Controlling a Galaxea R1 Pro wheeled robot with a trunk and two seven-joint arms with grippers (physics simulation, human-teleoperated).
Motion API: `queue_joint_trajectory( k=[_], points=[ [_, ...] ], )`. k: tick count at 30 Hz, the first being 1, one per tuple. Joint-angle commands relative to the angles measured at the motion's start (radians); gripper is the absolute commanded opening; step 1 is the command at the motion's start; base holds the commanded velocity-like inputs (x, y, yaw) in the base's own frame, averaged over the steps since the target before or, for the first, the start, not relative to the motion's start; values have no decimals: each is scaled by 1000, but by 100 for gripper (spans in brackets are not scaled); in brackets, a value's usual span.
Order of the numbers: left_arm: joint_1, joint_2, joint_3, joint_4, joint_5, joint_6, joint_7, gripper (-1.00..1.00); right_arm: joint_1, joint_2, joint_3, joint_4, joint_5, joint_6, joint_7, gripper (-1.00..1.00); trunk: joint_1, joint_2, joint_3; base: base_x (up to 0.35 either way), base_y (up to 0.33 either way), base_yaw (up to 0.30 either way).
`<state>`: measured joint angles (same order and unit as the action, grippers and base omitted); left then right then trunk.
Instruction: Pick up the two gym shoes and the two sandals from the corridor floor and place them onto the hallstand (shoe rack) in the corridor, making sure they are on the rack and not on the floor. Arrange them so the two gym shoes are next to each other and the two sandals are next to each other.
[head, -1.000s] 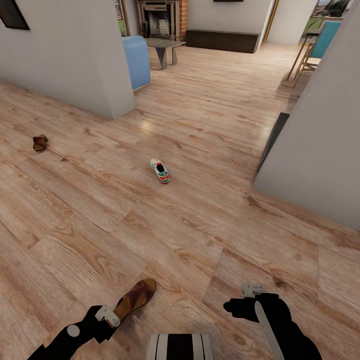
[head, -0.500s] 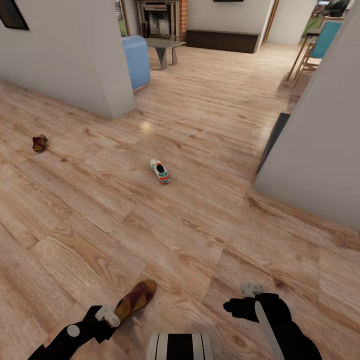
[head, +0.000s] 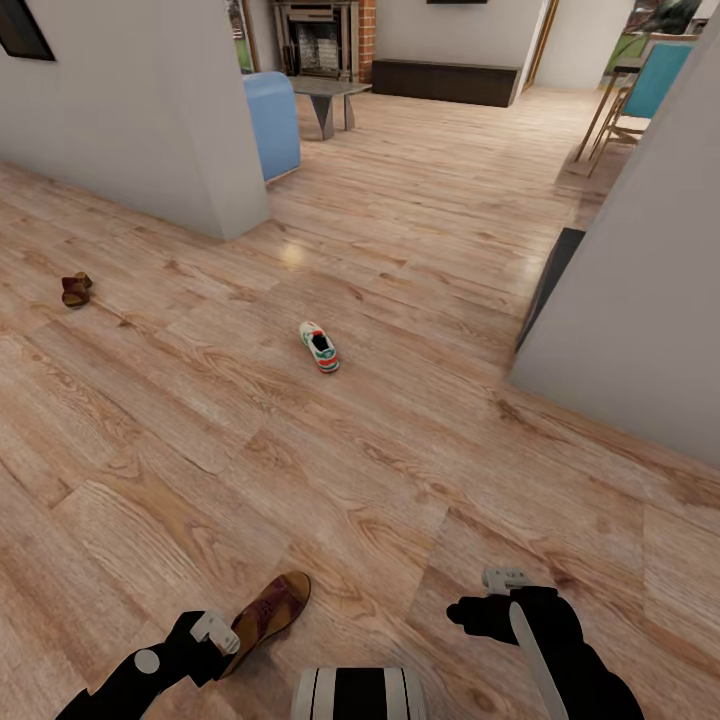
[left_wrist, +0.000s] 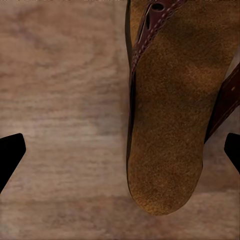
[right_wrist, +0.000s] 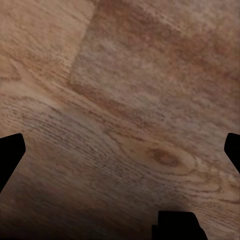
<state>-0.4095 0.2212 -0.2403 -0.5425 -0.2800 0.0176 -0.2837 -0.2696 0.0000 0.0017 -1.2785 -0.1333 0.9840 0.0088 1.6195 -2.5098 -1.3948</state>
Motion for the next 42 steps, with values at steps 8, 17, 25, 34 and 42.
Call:
queue_joint_trajectory(
  k=[8,17,25,34,42],
  points=[
    [0,0,-2,-2,-8,2,-2,100,0,0,0,-1,-1,4,1,100,0,0,-1,0,0,0],
    [0,0,-2,-2,-8,2,-2,100,0,0,0,-1,-1,4,1,100,0,0,-1,0,0,0],
    [0,0,-2,-2,-8,2,-2,100,0,0,-2,-1,-1,4,1,100,0,-1,-9,0,0,0],
    [0,0,-2,-2,-8,2,-2,100,0,0,-4,-1,-1,4,1,100,3,-2,-38,0,0,0],
    [0,-1,-2,-2,-8,2,-2,100,0,0,-5,-1,-2,4,1,100,3,-2,-39,0,0,0]
  ],
)
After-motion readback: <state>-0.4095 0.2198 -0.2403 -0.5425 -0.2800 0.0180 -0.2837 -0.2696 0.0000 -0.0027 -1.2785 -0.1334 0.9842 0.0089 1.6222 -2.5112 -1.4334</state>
